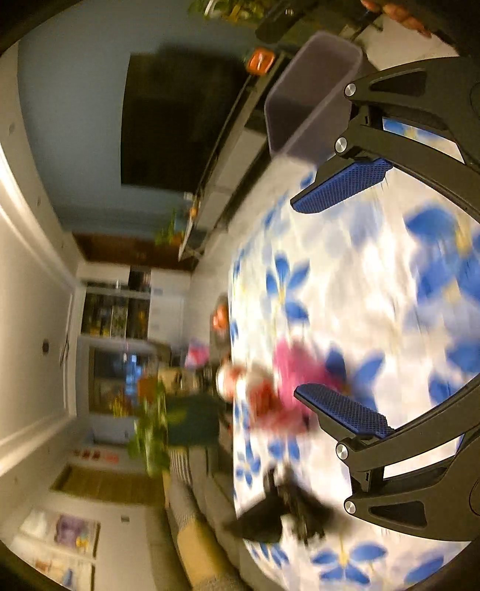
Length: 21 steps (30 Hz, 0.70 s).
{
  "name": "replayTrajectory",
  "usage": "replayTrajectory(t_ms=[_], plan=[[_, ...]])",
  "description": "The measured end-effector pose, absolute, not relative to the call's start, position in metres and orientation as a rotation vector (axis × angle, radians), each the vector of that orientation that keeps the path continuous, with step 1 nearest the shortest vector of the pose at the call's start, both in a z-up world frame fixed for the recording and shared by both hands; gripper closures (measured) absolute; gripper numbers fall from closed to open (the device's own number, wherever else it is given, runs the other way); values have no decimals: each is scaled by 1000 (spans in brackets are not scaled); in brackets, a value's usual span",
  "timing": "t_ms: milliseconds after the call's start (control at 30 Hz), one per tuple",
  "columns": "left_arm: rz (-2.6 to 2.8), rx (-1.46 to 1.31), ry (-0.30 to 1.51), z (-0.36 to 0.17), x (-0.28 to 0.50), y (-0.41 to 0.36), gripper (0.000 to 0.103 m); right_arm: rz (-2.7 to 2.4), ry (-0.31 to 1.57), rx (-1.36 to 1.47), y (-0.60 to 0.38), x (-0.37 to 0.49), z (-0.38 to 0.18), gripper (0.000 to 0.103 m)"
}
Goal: Collect trash
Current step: 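Move both open tools back over the table toward the remaining bags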
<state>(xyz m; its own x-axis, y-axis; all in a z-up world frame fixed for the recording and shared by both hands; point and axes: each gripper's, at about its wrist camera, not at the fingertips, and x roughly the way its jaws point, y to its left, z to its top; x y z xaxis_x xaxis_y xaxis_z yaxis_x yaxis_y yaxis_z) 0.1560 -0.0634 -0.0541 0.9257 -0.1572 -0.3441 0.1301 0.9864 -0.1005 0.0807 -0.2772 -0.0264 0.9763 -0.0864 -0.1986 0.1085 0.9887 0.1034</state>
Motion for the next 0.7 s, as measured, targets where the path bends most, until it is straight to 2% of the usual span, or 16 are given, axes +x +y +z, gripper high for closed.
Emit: replayTrajectory(t_ms=[367,700], plan=[[112,-102,342,-56,141,46,11,71,235,82,-196,103,-29,17],[232,-156,337,-59,142,106,11,172,305,38,-134,138,-45,17]])
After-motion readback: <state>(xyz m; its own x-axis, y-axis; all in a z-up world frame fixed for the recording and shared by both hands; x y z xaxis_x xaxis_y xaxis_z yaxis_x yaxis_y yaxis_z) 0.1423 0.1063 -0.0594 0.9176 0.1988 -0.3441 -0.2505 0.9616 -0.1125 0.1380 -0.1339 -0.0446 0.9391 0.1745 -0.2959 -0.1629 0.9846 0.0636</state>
